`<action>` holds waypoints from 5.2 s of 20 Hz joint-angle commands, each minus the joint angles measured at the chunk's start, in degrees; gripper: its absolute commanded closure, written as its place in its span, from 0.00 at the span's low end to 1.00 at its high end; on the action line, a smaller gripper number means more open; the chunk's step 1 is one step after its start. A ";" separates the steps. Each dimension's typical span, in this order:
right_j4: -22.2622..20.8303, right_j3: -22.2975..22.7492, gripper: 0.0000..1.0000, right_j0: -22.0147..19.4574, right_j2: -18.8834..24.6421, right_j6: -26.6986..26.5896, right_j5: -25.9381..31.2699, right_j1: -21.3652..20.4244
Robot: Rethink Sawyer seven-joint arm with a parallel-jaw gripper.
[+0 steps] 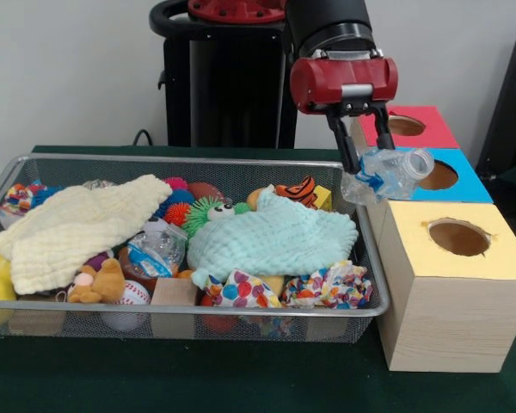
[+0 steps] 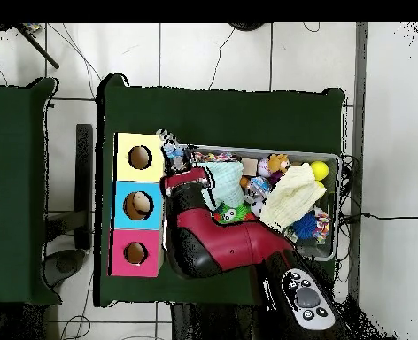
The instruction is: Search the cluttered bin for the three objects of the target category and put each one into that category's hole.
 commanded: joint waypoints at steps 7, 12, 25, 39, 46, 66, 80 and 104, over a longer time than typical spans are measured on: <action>-6.27 1.21 1.00 -1.70 5.24 12.05 -2.91 3.29; -8.50 0.56 1.00 -2.66 6.89 11.49 -1.08 3.86; -11.47 0.96 1.00 -3.94 11.22 11.92 -1.00 4.36; -13.20 0.92 1.00 -5.41 14.10 11.47 -0.17 5.58; -16.51 1.54 1.00 -9.23 18.73 11.30 3.80 5.78; -21.28 3.21 1.00 -16.88 29.00 8.14 12.63 8.25; -19.70 9.16 1.00 -15.92 26.75 8.58 7.04 4.94; -21.70 10.15 1.00 -17.16 27.80 8.44 5.78 6.19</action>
